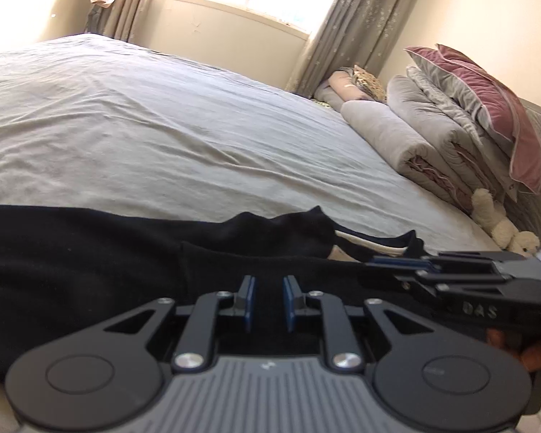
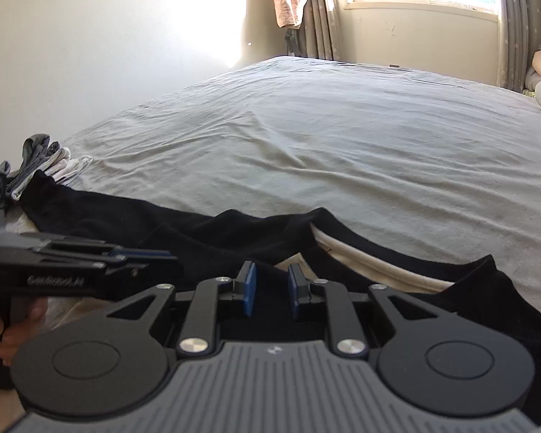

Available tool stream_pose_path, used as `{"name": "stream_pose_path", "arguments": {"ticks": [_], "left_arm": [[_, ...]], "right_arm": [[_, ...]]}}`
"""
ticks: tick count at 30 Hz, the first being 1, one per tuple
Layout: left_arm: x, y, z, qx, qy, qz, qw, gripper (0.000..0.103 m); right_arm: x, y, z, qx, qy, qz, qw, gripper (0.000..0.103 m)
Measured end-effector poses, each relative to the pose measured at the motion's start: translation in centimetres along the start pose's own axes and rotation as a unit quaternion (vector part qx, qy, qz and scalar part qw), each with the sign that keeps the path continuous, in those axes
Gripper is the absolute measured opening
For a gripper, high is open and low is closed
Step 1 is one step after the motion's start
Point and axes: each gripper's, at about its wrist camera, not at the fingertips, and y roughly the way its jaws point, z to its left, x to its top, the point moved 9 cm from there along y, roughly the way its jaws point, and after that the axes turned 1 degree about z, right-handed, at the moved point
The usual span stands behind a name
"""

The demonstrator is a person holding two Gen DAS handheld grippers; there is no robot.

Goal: Fold clothes

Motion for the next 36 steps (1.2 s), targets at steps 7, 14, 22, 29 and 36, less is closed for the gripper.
{"name": "stream_pose_path", "arguments": {"ticks": [7, 14, 22, 29, 36], "left_arm": [[1.1, -1.1, 2.1, 0.026, -0.051, -0.026, 0.9980, 0.014], [0.7, -1.1, -0.1, -0.027, -0.030, -0.023, 0.9989, 0.018], [0.1, -2.1, -1.1, -0.030, -0.006, -0.022, 0.9993, 0.018], [-2.2, -1.1, -1.3, 0.014, 0.060, 0.018, 0.9980, 0.019], [-1.5, -3.6, -2.2, 0.023, 0.053, 0.013, 0.9983, 0.027]], "right_arm": [[-0.5, 3.3, 1.9, -0.034, -0.027, 0.008, 0.999, 0.027], [-2.8, -3.2, -1.8, -0.102, -0.013, -0.014, 0.995, 0.028], [-7.9, -13.7, -8.1, -0.211, 0.057, -0.027, 0.975, 0.029], [-12.1, -15.5, -10.1, -0.236, 0.103, -0.007, 0.966, 0.025], [-11.9, -16.8, -9.8, -0.234, 0.113, -0.022, 0.965, 0.032]]}}
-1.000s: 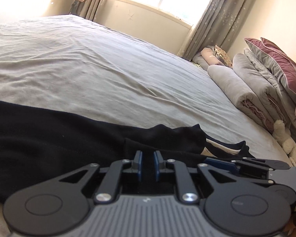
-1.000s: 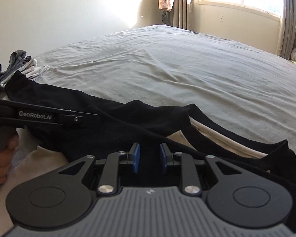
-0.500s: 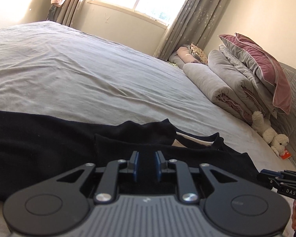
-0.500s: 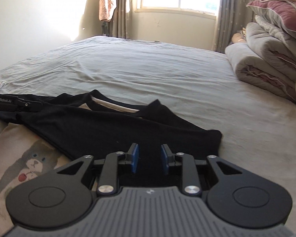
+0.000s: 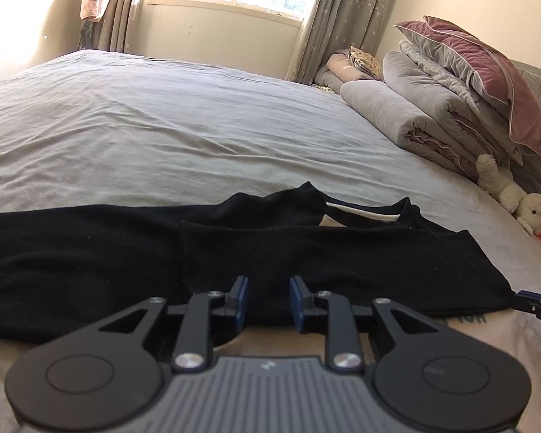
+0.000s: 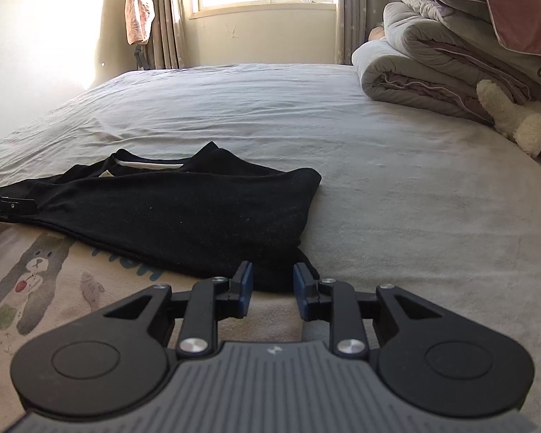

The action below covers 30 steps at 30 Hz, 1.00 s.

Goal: Fold clothes

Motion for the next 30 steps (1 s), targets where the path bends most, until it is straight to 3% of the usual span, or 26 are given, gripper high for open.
{"name": "stream_pose_path", "arguments": {"ticks": [2, 5, 11, 15, 17, 22, 25, 30], "left_arm": [[0.0, -0.8, 0.1, 0.011, -0.001, 0.001, 0.9999, 0.032], [0.0, -1.9, 0.6, 0.039, -0.005, 0.003, 0.9992, 0.034], [0.0, -3.7, 4.0, 0.124, -0.069, -0.004, 0.9899, 0.046], [-0.1, -4.6, 7.3, 0.188, -0.132, -0.012, 0.9732, 0.050], [0.1, -5.1, 9.0, 0.219, -0.155, -0.017, 0.9631, 0.057], [-0.2, -6.1, 13.5, 0.289, -0.186, -0.025, 0.9387, 0.061], [-0.2, -6.5, 15.7, 0.316, -0.173, -0.029, 0.9325, 0.061], [-0.2, -6.8, 18.8, 0.336, -0.206, -0.045, 0.9181, 0.061]], "right_arm": [[0.0, 0.1, -0.1, -0.002, -0.008, -0.001, 1.000, 0.033], [-1.0, 1.7, -0.8, -0.008, 0.001, 0.038, 0.999, 0.037], [0.9, 0.0, -0.4, 0.010, 0.039, 0.004, 0.999, 0.043], [1.6, -0.4, 0.4, 0.009, 0.033, -0.005, 0.999, 0.049], [1.8, -0.4, 0.6, 0.012, 0.032, -0.007, 0.999, 0.049], [1.9, -0.7, 1.5, 0.023, 0.019, -0.009, 1.000, 0.054], [2.1, -0.9, 1.9, 0.024, 0.009, -0.010, 1.000, 0.056], [2.6, -1.3, 2.0, 0.032, 0.027, -0.018, 0.999, 0.061]]}}
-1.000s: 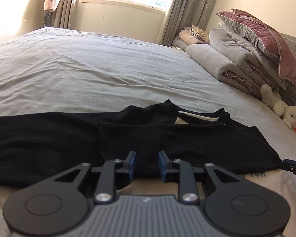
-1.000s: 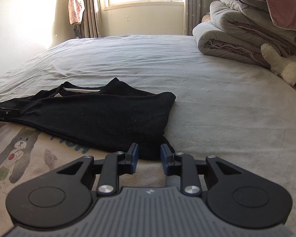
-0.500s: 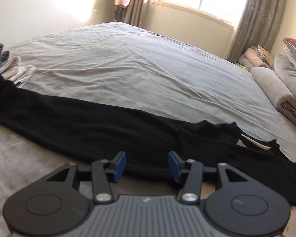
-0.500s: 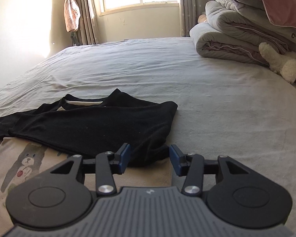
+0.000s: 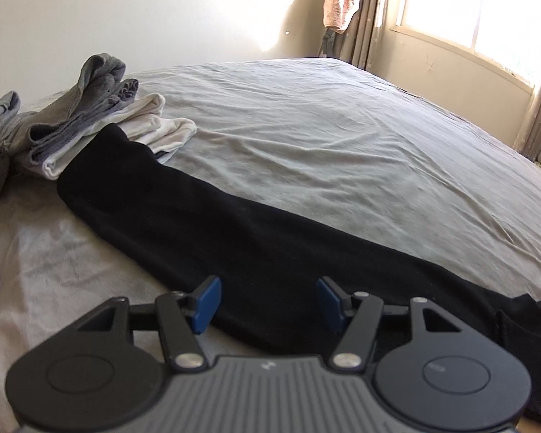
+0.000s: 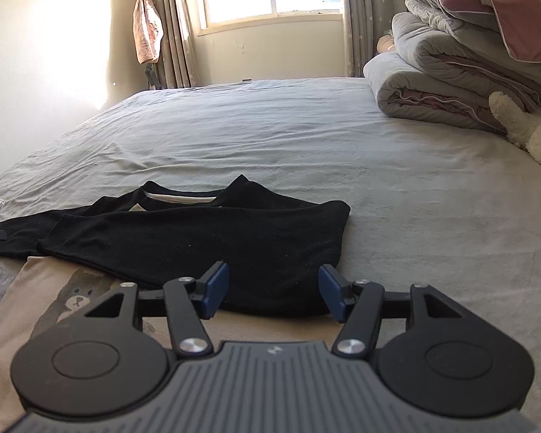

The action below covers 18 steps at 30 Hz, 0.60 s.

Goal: Fold clothes

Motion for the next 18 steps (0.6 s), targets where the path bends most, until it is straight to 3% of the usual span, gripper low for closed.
{"name": "stream_pose_path", "arguments": {"ticks": [7, 9, 11, 12, 15, 18], "left_arm": [[0.7, 1.4, 1.0, -0.013, -0.057, -0.033, 0.9977, 0.057], [0.9, 1.5, 1.5, -0.017, -0.082, -0.042, 0.9956, 0.043], [1.0, 1.7, 2.3, -0.015, -0.107, -0.047, 0.9930, 0.012], [0.9, 1.8, 2.7, -0.017, -0.120, -0.048, 0.9915, 0.006], [1.0, 1.9, 3.5, -0.037, -0.151, -0.058, 0.9861, 0.001], [1.5, 1.2, 3.0, -0.044, -0.144, -0.081, 0.9853, 0.001]], "right_arm": [[-0.6, 0.3, -0.2, -0.014, -0.015, 0.007, 1.000, 0.063], [-0.7, 0.5, -0.3, -0.014, -0.011, 0.011, 1.000, 0.063], [-0.9, 0.6, -0.3, -0.012, -0.010, 0.014, 1.000, 0.063], [-0.9, 0.6, -0.2, -0.011, -0.010, 0.014, 1.000, 0.063], [-0.9, 0.6, -0.1, -0.009, -0.011, 0.014, 1.000, 0.063], [-0.8, 0.4, -0.1, -0.009, -0.008, 0.011, 1.000, 0.063]]}}
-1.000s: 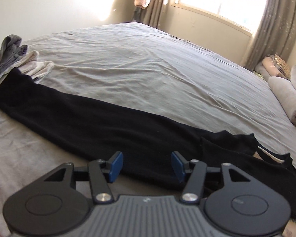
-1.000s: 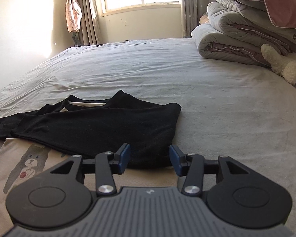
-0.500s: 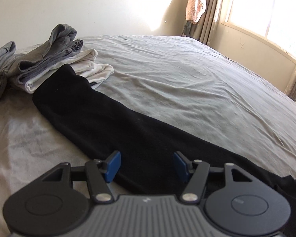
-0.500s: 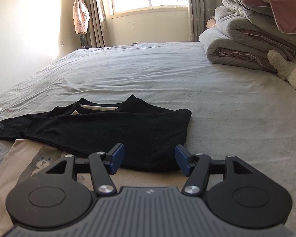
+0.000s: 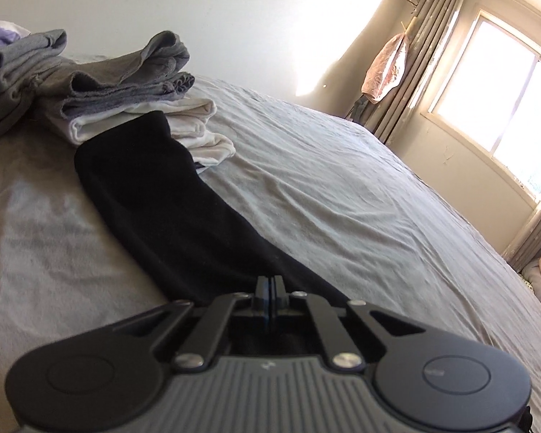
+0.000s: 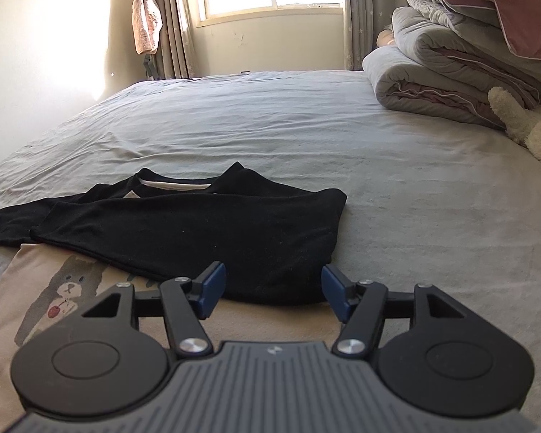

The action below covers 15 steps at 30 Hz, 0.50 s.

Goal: Fold clothes

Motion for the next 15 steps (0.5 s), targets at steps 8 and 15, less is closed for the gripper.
{"name": "stream_pose_path", "arguments": {"ticks": [8, 15], "left_arm": [[1.4, -3.0, -4.3, -0.054, 0.018, -0.044, 0.9974, 0.000], [1.0, -7.1, -10.8, -0.126, 0.068, -0.055, 0.9882, 0.000]], "right_arm": [[0.3, -0.2, 0.0, 0.002, 0.006, -0.005, 1.000, 0.064], [0.6, -0.2, -0.2, 0.004, 0.012, -0.009, 1.000, 0.064]]}}
